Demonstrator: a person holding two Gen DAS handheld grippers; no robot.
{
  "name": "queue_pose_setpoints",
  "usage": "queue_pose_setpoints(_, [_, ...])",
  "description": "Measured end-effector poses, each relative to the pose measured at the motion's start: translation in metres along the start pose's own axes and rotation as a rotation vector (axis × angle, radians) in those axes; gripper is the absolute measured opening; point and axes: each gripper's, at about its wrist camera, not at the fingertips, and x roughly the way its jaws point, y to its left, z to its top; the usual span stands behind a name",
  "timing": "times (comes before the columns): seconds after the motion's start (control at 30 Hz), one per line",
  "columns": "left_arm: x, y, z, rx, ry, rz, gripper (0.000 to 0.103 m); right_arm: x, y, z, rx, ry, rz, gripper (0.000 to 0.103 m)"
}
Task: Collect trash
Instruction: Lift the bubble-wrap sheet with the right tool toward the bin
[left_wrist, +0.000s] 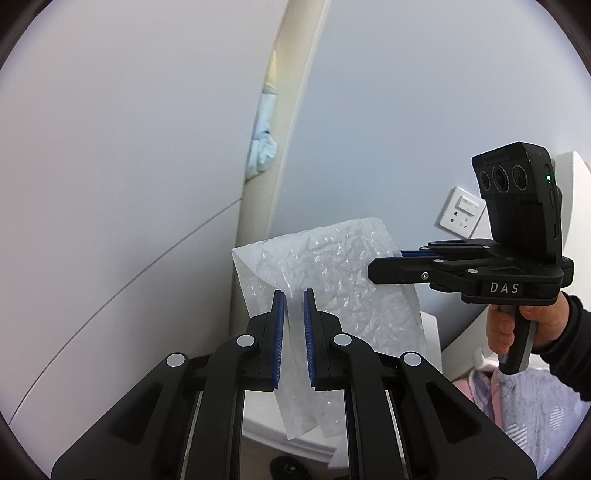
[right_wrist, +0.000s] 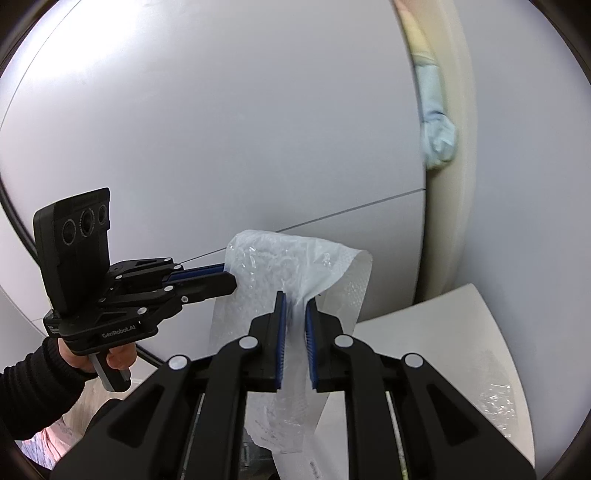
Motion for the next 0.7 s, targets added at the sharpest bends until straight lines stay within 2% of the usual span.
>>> queue_pose_setpoints(0.3, [-0.055, 0.017, -0.026, -0.032, -0.022, 0.067, 0.009, 0.014, 0.054, -0.006, -0.048, 0.01, 0.061, 0.012])
queue_pose_setpoints(0.7, [-0.104, 0.046, -0.088, -0.105, 0.002, 0.139, 0.009, 0.057, 0.109, -0.037, -0.088, 0.08, 0.148, 0.012])
